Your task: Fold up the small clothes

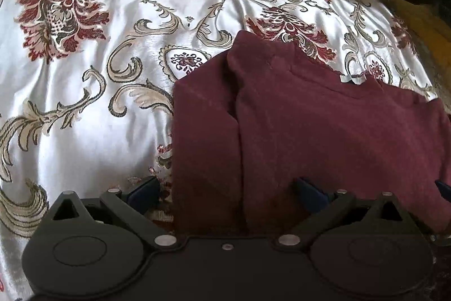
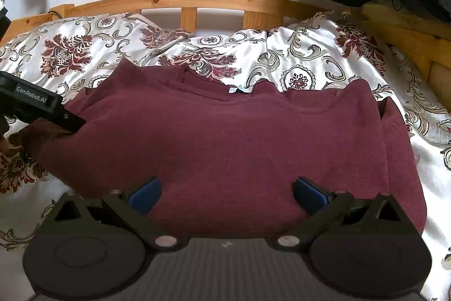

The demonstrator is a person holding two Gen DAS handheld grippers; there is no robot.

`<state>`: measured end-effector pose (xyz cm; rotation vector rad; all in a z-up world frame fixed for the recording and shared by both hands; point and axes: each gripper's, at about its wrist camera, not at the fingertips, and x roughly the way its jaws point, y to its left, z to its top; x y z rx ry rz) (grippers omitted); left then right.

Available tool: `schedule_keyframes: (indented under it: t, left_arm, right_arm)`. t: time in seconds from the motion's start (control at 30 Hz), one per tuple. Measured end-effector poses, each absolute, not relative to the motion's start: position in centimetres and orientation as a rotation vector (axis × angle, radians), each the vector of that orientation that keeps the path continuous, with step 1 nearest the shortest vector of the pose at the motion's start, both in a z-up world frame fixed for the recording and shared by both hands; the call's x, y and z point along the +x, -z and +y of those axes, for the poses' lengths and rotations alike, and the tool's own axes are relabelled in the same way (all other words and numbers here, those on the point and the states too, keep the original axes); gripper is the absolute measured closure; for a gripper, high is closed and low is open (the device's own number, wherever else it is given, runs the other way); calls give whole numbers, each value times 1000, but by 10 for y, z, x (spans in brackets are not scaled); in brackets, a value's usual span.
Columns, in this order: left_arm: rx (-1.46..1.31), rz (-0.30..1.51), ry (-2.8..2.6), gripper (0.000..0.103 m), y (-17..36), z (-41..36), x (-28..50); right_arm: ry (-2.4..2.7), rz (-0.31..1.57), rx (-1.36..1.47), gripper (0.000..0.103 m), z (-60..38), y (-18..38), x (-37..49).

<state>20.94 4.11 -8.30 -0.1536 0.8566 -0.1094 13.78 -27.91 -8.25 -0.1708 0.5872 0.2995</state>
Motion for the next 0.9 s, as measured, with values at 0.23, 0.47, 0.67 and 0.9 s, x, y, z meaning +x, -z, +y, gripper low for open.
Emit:
schedule_keyframes:
  t: [0.23, 0.47, 0.67, 0.9]
  left_arm:
    - [-150, 857, 106, 0, 82, 41, 207]
    - [-157, 867, 97, 1, 81, 40, 207]
    - [-170, 914, 84, 10, 72, 40, 211]
    - [-205, 930, 72, 49, 63, 39, 208]
  right_arm:
    - [-300, 588, -171, 0, -280, 82, 138]
    - [-301, 588, -171, 0, -280, 82, 138]
    - [-301, 589, -170, 0, -280, 82, 138]
    - [-305, 591, -164, 0, -282, 81, 139]
